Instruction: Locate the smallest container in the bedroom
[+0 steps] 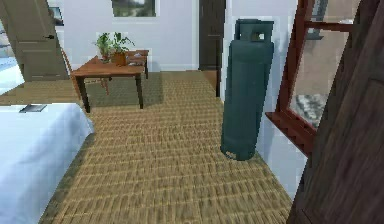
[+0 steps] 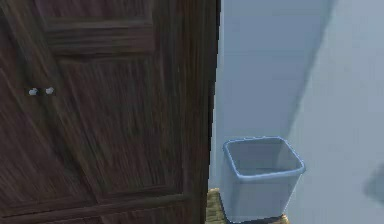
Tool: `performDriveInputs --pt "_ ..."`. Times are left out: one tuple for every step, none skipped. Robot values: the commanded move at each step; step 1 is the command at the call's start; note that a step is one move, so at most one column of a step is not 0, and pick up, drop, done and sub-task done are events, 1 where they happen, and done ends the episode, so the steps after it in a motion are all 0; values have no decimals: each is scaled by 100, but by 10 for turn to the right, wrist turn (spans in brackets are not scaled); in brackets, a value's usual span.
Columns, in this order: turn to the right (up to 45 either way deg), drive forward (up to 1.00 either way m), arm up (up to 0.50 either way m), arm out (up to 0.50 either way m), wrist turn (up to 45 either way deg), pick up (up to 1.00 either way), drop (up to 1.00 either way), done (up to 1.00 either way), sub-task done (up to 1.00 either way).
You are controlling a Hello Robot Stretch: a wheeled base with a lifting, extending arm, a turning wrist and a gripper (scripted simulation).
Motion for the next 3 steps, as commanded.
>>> performDriveInputs --pt "-60 0 0 0 0 0 0 0 0" --pt "0 100 0 0 0 0 0 0 0" --pt "0 100 0 0 0 0 0 0 0"
